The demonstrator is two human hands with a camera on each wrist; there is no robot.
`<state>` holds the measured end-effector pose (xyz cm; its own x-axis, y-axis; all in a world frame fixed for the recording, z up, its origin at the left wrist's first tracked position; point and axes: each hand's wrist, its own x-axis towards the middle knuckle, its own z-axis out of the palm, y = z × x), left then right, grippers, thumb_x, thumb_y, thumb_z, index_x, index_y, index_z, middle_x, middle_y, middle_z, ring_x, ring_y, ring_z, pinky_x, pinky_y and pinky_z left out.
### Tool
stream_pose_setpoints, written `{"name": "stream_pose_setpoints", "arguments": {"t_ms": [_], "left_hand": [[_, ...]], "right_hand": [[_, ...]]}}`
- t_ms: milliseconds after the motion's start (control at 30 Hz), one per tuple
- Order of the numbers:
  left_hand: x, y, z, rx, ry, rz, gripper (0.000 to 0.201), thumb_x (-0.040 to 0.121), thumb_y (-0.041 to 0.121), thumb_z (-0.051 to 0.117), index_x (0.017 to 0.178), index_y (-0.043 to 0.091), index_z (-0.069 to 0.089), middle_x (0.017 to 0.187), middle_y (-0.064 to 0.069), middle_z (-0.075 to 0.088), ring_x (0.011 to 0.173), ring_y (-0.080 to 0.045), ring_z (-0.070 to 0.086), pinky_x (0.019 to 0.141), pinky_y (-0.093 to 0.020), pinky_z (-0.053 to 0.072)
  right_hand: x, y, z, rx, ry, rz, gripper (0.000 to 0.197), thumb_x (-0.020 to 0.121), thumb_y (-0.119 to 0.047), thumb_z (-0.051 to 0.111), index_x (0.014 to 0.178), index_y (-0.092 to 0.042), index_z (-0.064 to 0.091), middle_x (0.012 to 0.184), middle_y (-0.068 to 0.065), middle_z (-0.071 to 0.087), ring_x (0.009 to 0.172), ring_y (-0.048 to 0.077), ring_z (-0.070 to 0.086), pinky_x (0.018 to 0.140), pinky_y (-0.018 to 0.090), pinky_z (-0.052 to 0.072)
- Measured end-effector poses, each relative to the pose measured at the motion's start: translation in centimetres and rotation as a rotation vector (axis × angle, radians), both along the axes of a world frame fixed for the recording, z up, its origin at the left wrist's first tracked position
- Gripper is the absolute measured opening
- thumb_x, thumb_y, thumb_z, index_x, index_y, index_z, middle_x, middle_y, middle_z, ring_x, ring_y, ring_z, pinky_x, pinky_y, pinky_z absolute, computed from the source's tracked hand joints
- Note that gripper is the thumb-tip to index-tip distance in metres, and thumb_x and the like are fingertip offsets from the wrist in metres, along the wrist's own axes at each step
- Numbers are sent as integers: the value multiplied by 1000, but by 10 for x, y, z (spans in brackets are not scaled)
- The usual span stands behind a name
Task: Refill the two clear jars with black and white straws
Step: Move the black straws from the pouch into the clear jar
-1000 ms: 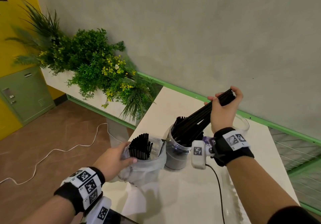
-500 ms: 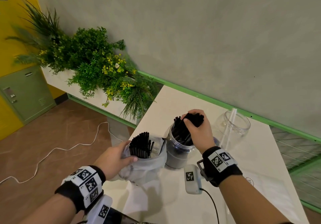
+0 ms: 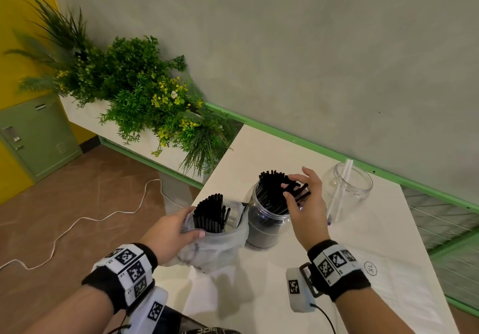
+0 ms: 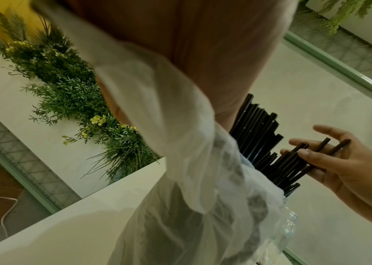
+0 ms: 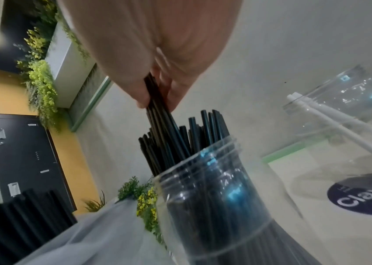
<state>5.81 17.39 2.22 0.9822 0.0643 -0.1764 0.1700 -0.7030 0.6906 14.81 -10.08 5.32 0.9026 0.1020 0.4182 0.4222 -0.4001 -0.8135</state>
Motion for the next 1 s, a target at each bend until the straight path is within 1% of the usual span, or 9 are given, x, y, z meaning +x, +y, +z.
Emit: {"name": "stream_pose_setpoints", "arguments": {"t_ms": [100, 233, 367, 500, 633, 733, 867, 933, 1000], "left_hand": [[0, -1, 0, -3, -2, -3, 64, 86, 40, 63, 141, 22, 36, 132, -2, 57, 118, -17, 53, 86, -24, 40], [0, -2, 1, 5, 6, -5, 63, 87, 39, 63, 141, 22, 36, 131, -3, 57, 118, -18, 53, 83, -23, 38], [-1, -1, 0, 1, 4, -3, 62, 86, 40, 64, 140, 23, 37, 129, -2, 58, 116, -18, 54, 82, -24, 39], [-2, -1, -1, 1, 1, 2, 63, 86, 40, 64, 140, 24, 37, 129, -2, 59, 116, -18, 54, 82, -24, 39], [-1, -1, -2, 5, -8, 3, 61, 85, 41, 64, 138, 25, 39, 126, -3, 61, 113, -18, 56, 81, -25, 41], [-2, 0, -2, 9, -3, 4, 63, 85, 42, 64, 140, 23, 38, 127, -3, 59, 114, -18, 55, 82, -25, 41], [-2, -2, -1, -17, -11, 7, 59, 85, 39, 65, 137, 25, 40, 124, 1, 61, 112, -16, 56, 85, -26, 43], [-1, -2, 0, -22, -12, 1, 58, 85, 39, 65, 136, 26, 41, 123, 1, 61, 111, -15, 56, 85, -26, 43], [-1, -2, 1, -23, -14, -3, 59, 85, 39, 64, 137, 25, 40, 124, 2, 60, 111, -14, 55, 82, -25, 41]], "right_hand": [[-6, -1, -9, -118, -64, -8, 42, 92, -8, 59, 125, -30, 45, 120, -13, 58, 114, 5, 55, 99, 29, 45], [-4, 0, -10, -117, -111, -49, 24, 95, -17, 53, 116, -29, 55, 115, -10, 62, 106, 7, 58, 92, 39, 49], [1, -2, -10, -84, -135, -52, 50, 94, 1, 49, 135, -26, 41, 126, -10, 58, 108, 13, 61, 95, 29, 48], [9, -4, -27, -440, -274, -21, 44, 89, 11, 51, 128, -9, 58, 137, 4, 53, 134, 17, 39, 111, 39, 34], [-3, -2, -31, -441, -157, 56, 58, 92, 6, 45, 145, -16, 35, 155, -7, 26, 138, -8, 22, 110, 8, 22], [-3, -2, -29, -397, -182, 42, 66, 93, -7, 55, 150, -14, 22, 159, -1, 15, 134, -2, 31, 105, 2, 21], [11, -3, -29, -552, -187, 63, 59, 93, -26, 61, 145, -14, 37, 147, 5, 41, 136, 8, 29, 114, 18, 18], [13, -4, -31, -576, -221, 93, 49, 92, -24, 62, 137, -10, 47, 139, 5, 48, 131, 9, 35, 112, 27, 32], [14, -5, -33, -570, -231, 121, 48, 92, -20, 62, 137, -9, 47, 140, 3, 44, 129, 8, 38, 109, 24, 35]]}}
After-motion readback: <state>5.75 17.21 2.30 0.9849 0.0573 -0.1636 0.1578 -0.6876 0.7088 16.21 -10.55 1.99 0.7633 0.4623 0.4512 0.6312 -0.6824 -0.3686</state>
